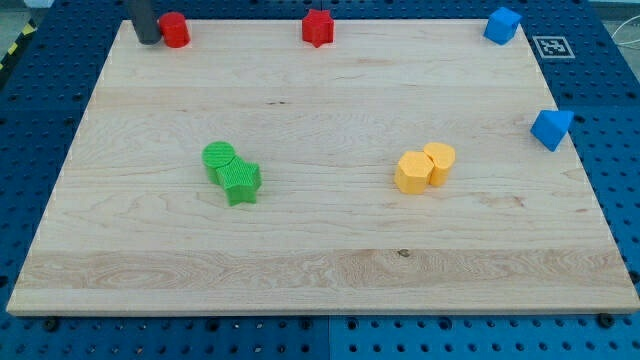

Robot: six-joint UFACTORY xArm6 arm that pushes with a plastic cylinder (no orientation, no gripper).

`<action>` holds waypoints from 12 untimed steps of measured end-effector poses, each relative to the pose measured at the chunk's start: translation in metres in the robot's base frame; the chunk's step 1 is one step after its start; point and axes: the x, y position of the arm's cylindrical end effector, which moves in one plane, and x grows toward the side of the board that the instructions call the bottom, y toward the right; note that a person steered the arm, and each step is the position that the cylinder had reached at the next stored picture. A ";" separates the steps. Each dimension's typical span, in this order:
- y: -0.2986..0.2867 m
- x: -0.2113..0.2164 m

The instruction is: Push the red circle to the red star

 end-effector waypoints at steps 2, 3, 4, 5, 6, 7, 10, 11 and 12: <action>0.024 -0.017; 0.033 -0.024; 0.061 -0.026; 0.082 -0.029; 0.079 -0.037; 0.081 -0.038; 0.150 -0.039; 0.172 -0.039; 0.185 -0.039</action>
